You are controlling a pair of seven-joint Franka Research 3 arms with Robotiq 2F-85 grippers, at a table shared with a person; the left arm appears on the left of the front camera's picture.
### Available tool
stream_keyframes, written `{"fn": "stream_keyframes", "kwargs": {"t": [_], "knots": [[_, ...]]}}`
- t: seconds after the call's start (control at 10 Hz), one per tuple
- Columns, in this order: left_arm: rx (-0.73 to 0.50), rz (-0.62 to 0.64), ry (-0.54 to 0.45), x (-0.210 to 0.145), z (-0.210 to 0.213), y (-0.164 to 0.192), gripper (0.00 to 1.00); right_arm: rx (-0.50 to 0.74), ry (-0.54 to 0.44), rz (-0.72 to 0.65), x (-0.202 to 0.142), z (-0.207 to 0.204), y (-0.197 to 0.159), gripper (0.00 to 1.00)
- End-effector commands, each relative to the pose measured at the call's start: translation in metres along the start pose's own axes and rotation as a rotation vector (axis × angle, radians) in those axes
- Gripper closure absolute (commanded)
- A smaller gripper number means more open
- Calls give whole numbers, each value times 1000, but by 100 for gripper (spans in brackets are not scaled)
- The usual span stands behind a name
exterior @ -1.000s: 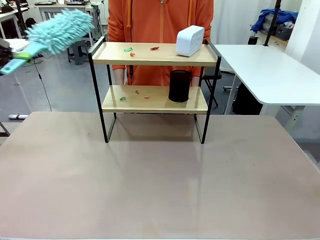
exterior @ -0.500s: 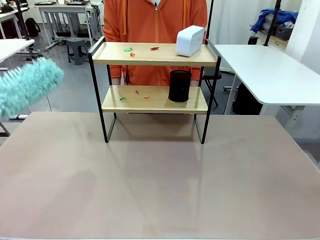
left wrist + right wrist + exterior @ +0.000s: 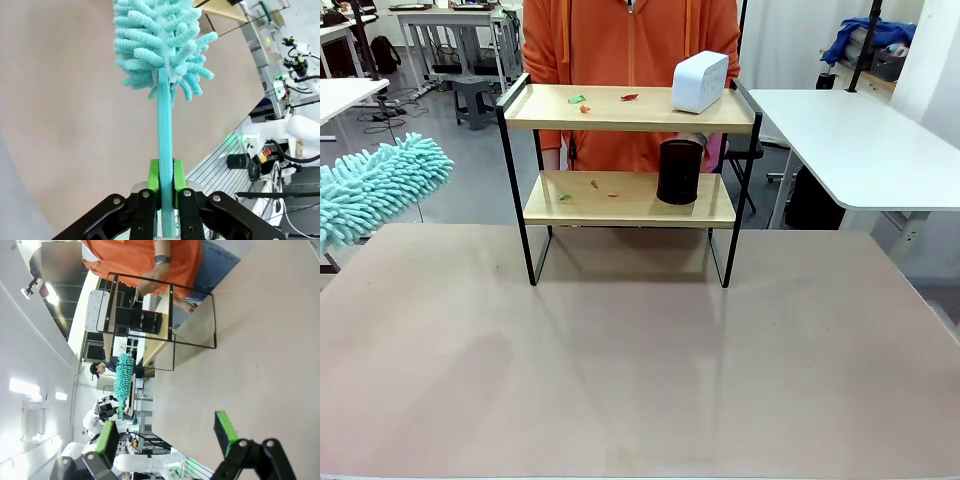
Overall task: Clean the shelf.
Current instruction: Clean the specific tier of the Shelf with the Duster once objects are removed.
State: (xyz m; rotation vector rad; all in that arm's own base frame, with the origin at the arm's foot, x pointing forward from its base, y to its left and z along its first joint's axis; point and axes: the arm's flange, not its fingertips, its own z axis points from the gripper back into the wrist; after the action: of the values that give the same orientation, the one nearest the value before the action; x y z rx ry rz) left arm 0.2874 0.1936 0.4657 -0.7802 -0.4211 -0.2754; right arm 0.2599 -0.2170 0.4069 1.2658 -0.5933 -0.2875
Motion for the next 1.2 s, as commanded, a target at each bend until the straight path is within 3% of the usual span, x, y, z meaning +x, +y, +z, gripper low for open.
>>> {"fn": "stream_keyframes", "kwargs": {"t": [0.0, 0.7, 0.8, 1.1], "knots": [[-9, 10, -19, 4, 4, -2, 100, 16, -12, 29, 3, -1, 0, 0], [-9, 10, -19, 4, 4, -2, 100, 16, -12, 29, 3, -1, 0, 0], [-4, 2, -3, 0, 0, 0, 87, 16, -12, 29, 3, -1, 0, 0], [-74, -344, 318, -22, 28, -31, 87, 16, -12, 29, 3, -1, 0, 0]]}}
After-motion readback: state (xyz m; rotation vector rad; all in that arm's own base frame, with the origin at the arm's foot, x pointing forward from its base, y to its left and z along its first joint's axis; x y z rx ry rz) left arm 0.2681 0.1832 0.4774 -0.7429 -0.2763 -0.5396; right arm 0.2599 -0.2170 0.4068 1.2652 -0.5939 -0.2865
